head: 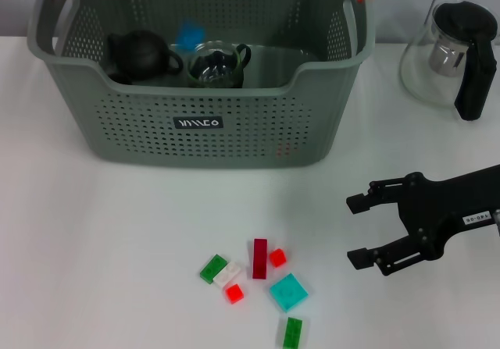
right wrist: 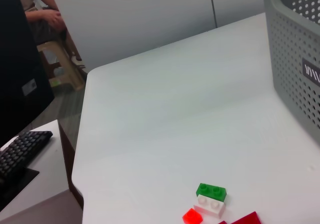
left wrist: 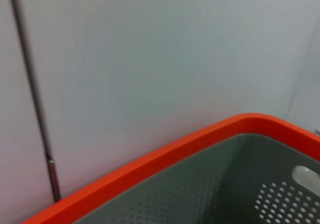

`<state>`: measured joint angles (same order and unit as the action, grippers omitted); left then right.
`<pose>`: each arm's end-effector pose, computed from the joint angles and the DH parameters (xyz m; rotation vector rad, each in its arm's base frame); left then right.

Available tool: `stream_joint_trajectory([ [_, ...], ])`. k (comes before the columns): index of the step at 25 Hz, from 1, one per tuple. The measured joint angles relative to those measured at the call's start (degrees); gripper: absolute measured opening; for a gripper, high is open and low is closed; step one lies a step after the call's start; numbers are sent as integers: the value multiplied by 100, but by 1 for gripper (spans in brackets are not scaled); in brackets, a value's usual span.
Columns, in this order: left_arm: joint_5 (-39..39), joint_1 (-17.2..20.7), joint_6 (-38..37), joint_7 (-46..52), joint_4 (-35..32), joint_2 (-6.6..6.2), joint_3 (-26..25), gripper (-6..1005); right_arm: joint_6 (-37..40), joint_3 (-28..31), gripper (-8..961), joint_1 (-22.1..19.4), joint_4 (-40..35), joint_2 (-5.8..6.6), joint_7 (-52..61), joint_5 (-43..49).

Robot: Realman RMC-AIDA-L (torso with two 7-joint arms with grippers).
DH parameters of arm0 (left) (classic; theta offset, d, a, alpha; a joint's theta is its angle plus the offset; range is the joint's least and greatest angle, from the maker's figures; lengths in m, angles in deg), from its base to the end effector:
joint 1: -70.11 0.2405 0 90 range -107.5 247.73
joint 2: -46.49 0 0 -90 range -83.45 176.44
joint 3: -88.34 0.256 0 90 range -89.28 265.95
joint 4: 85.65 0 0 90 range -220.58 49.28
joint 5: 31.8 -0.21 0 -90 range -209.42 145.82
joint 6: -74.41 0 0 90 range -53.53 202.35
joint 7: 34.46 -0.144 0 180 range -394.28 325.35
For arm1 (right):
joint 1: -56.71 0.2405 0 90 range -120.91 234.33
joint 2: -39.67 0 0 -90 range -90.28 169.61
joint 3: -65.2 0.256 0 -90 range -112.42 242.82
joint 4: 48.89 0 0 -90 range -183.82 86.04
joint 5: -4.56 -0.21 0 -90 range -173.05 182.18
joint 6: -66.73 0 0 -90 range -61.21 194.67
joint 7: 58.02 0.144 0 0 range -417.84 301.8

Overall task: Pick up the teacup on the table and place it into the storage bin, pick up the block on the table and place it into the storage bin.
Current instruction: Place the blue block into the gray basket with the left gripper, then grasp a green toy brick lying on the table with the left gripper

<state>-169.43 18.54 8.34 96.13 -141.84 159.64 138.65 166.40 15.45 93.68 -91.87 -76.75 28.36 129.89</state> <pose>-0.1413 0.4784 0.0858 -2.3322 -0.7814 -0.2258 0.2288 0.3295 0.0006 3.0379 -0.4435 -0.3313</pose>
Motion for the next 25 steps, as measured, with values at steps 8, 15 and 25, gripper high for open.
stream_joint_trajectory([
  [8,-59,243,-173,81,-585,1,-204,722,-18,3,945,1,19,29,46,1],
  [15,961,1244,-2467,-764,-3072,530,-237,965,-48,80,945,3,2,70,217,1],
  [25,1290,2816,-4065,-1474,-5027,1101,1007,963,-177,294,945,44,30,70,335,-7],
])
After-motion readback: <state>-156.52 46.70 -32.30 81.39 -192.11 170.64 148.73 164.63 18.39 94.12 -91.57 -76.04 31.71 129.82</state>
